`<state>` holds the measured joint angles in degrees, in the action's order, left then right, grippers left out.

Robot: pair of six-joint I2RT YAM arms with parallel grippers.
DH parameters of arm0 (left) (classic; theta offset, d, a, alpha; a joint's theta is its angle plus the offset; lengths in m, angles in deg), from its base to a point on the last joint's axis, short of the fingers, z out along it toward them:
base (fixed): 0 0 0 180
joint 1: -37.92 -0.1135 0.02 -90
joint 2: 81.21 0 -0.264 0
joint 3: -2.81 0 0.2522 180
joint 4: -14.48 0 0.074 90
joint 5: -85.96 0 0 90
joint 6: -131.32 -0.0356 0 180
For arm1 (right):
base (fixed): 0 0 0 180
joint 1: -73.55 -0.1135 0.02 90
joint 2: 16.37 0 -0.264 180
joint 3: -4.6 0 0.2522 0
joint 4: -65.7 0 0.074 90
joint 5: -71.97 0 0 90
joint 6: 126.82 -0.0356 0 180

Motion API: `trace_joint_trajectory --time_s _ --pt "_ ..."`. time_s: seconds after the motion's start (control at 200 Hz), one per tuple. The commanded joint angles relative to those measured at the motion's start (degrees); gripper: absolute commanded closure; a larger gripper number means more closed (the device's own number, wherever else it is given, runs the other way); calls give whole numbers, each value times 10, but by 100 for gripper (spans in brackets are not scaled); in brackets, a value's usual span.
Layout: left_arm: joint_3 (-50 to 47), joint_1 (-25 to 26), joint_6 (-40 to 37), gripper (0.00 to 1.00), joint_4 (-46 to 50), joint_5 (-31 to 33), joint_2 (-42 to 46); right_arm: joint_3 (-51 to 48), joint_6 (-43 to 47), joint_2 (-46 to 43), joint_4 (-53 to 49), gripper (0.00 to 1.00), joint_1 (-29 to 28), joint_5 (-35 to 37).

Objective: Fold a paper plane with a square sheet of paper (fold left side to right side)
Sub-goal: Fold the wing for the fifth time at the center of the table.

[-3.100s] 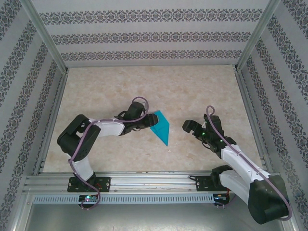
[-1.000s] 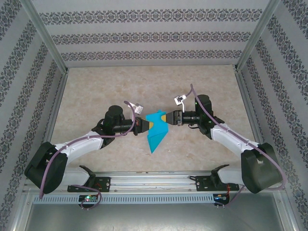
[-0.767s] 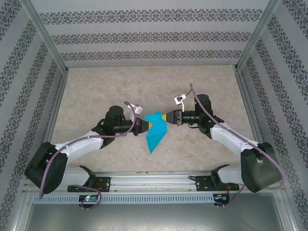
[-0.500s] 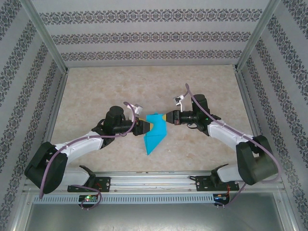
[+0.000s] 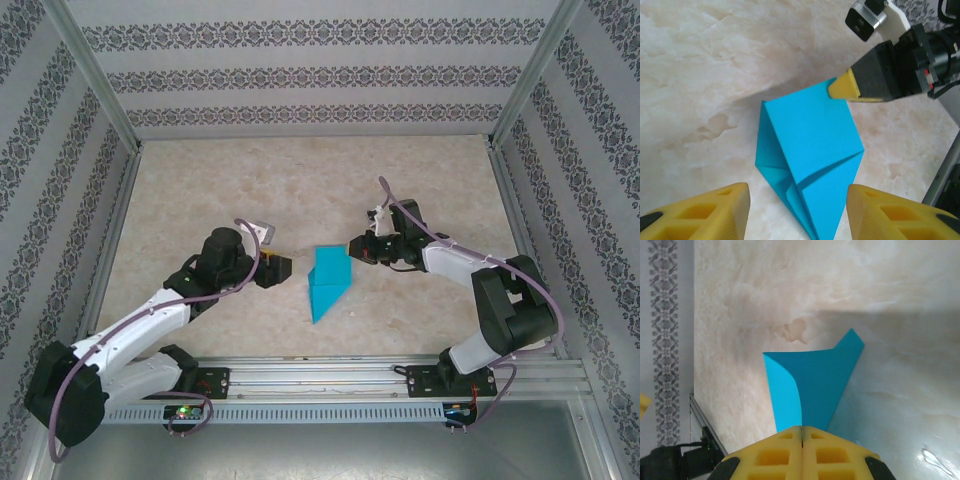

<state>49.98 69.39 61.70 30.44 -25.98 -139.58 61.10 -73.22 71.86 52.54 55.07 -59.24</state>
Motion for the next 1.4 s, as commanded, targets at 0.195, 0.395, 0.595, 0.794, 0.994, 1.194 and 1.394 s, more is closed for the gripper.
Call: trace_joint_trajectory --time_s 0.195,0.395,0.595,0.794,0.994,1.194,1.394 --pt "69 148 -61 48 145 129 -29 28 -72 -5 -59 100 8 11" --pt "121 247 -73 48 146 209 -104 37 -77 -4 -83 100 8 20" --pt "173 302 -81 46 143 245 -196 38 -79 1 -90 100 7 24" --pt "216 335 -71 43 152 280 -274 38 -81 9 -90 100 4 27" --pt "249 350 -63 41 178 318 -323 41 -83 16 -90 100 3 27" --pt "276 358 -67 40 206 357 -366 43 -86 23 -90 100 2 29" --pt "292 366 -65 40 219 390 -398 45 -86 34 -89 100 2 29"
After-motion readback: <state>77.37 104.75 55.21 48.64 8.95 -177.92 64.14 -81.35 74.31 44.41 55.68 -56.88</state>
